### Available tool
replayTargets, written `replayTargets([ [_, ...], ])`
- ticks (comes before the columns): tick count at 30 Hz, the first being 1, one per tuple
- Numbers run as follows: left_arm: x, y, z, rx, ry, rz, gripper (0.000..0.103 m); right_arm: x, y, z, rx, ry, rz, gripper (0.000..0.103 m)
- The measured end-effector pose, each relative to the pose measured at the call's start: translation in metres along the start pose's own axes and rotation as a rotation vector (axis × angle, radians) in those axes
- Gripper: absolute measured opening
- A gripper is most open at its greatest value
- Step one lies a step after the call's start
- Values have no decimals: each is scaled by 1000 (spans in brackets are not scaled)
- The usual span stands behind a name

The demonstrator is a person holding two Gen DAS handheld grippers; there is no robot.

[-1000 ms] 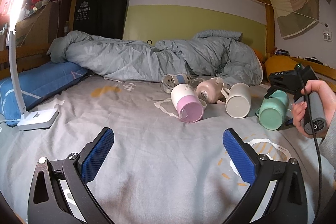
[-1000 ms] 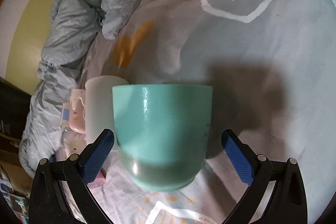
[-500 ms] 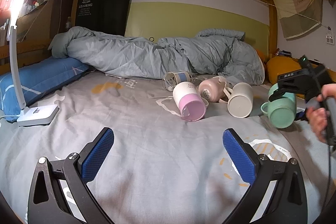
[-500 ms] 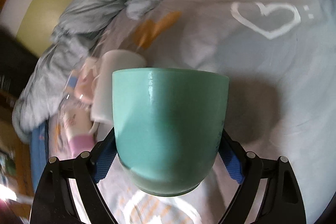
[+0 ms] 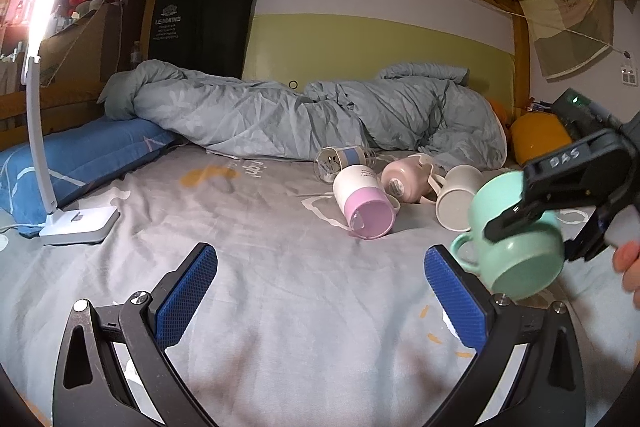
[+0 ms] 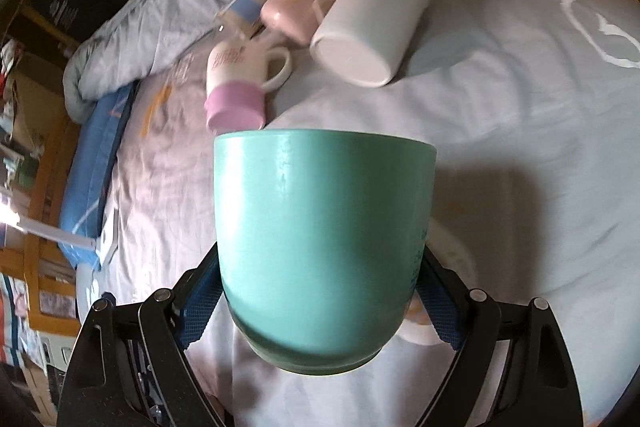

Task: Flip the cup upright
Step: 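Lift the mint green mug off the bed with the right tool, then lower the mint green mug onto the bed and open the right tool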

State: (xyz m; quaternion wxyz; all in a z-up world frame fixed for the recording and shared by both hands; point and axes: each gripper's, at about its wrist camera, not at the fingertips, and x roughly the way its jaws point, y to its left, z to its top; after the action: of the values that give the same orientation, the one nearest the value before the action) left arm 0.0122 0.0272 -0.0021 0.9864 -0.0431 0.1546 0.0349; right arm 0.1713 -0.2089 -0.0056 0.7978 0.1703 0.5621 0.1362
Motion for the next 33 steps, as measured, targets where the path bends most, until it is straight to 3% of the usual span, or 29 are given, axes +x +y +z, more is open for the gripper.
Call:
replayTargets([
  [6,2,3,1,-19,20,-3,103,18,15,-6,-55,-6,-26,90],
  [16,5,3,1,-14,28,-2,103,35,9,-9,-73,21,15,90],
  [23,5,3,1,-12,28,-1,103,24,7,-11,-131,-41,-27,92],
  [26,4,3,1,-11,26,-1,103,15,5,-12,-153,-77,-27,99],
  [33,5,4,1,-21,23,-4,103,-17,-17,-23,-144,-204,40,103],
])
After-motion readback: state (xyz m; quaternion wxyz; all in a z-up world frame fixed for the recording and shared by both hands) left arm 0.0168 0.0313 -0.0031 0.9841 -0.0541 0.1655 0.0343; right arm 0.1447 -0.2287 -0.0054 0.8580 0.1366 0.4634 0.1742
